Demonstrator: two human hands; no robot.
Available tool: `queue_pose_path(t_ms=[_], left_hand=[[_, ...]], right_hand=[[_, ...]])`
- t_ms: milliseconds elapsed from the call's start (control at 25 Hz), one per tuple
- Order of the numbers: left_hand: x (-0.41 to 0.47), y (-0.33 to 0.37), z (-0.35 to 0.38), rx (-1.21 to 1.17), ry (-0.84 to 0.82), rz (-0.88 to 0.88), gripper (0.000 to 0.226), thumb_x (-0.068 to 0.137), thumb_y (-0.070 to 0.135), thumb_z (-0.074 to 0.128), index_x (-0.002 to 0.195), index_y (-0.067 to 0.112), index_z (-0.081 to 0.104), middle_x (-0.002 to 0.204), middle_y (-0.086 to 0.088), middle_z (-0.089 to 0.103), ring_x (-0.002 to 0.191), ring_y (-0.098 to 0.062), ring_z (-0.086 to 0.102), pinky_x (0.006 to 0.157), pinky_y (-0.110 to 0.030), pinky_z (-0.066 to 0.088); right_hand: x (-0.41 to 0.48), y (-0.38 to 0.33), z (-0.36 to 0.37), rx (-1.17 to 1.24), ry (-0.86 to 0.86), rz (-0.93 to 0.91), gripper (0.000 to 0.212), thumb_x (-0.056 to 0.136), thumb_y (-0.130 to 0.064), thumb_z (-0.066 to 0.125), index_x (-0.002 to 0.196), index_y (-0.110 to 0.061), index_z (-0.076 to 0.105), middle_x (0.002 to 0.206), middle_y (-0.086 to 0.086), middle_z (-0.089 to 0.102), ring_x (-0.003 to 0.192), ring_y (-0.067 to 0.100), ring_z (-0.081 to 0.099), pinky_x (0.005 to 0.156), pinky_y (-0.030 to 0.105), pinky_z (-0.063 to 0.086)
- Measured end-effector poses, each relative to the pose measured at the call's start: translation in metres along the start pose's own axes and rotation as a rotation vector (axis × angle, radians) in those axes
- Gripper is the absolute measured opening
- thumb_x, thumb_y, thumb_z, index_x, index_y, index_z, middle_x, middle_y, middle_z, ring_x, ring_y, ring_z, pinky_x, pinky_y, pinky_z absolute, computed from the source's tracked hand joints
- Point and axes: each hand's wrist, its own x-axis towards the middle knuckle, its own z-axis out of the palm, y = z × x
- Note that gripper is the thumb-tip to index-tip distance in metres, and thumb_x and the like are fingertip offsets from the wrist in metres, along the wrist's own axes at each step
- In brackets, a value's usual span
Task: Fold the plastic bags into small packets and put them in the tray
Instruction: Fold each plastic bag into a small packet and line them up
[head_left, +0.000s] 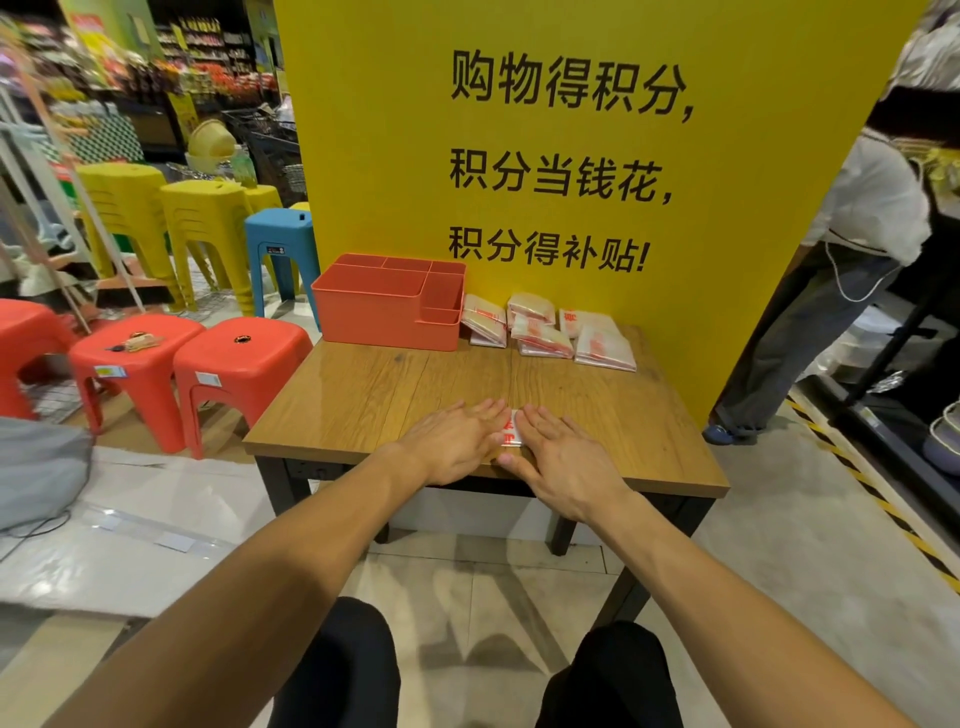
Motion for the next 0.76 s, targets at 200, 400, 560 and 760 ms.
queue_pose_path(t_ms=[200, 400, 560, 760], left_hand=[[-0.006, 0.005, -0.014, -0.050, -0.051, -0.015, 0.058, 0.110, 0.045, 0.040, 0.163, 0.026, 0.029, 0.171, 0.007, 0.018, 0.158, -0.016, 0.019, 0.128, -0.044, 0.021], [-0.026, 0.010, -0.024, 0.200, -0.106, 0.095, 0.062, 0.106, 0.041, 0.052, 0.162, 0.025, 0.029, 0.170, 0.003, 0.022, 0.146, -0.026, 0.044, 0.116, -0.045, 0.042], [-0.025, 0.004, -0.036, 0.224, 0.003, 0.173, 0.046, 0.109, 0.038, 0.031, 0.152, 0.024, 0.043, 0.160, -0.002, 0.045, 0.131, -0.027, 0.059, 0.106, -0.047, 0.052], [0.000, -0.019, -0.050, 0.226, 0.070, 0.079, 0.061, 0.108, 0.057, 0.029, 0.159, 0.025, 0.032, 0.167, -0.001, 0.033, 0.152, -0.021, 0.034, 0.122, -0.046, 0.035]], right_hand=[[-0.005, -0.007, -0.009, -0.100, 0.014, -0.047, 0.087, 0.096, -0.072, 0.019, 0.161, -0.015, 0.030, 0.167, 0.006, 0.032, 0.155, 0.021, 0.027, 0.126, 0.043, 0.020], [-0.015, -0.006, -0.017, -0.203, 0.107, -0.175, 0.049, 0.106, -0.045, 0.048, 0.146, -0.016, 0.051, 0.147, 0.005, 0.059, 0.136, 0.023, 0.055, 0.113, 0.042, 0.042], [-0.011, -0.007, -0.035, -0.173, 0.168, -0.214, 0.022, 0.109, -0.033, 0.042, 0.126, -0.024, 0.054, 0.086, 0.000, 0.071, 0.077, 0.026, 0.067, 0.088, 0.042, 0.054], [0.002, 0.009, -0.054, -0.141, 0.192, -0.121, 0.029, 0.106, -0.031, 0.052, 0.135, -0.028, 0.050, 0.111, 0.002, 0.071, 0.097, 0.025, 0.068, 0.074, 0.030, 0.047]])
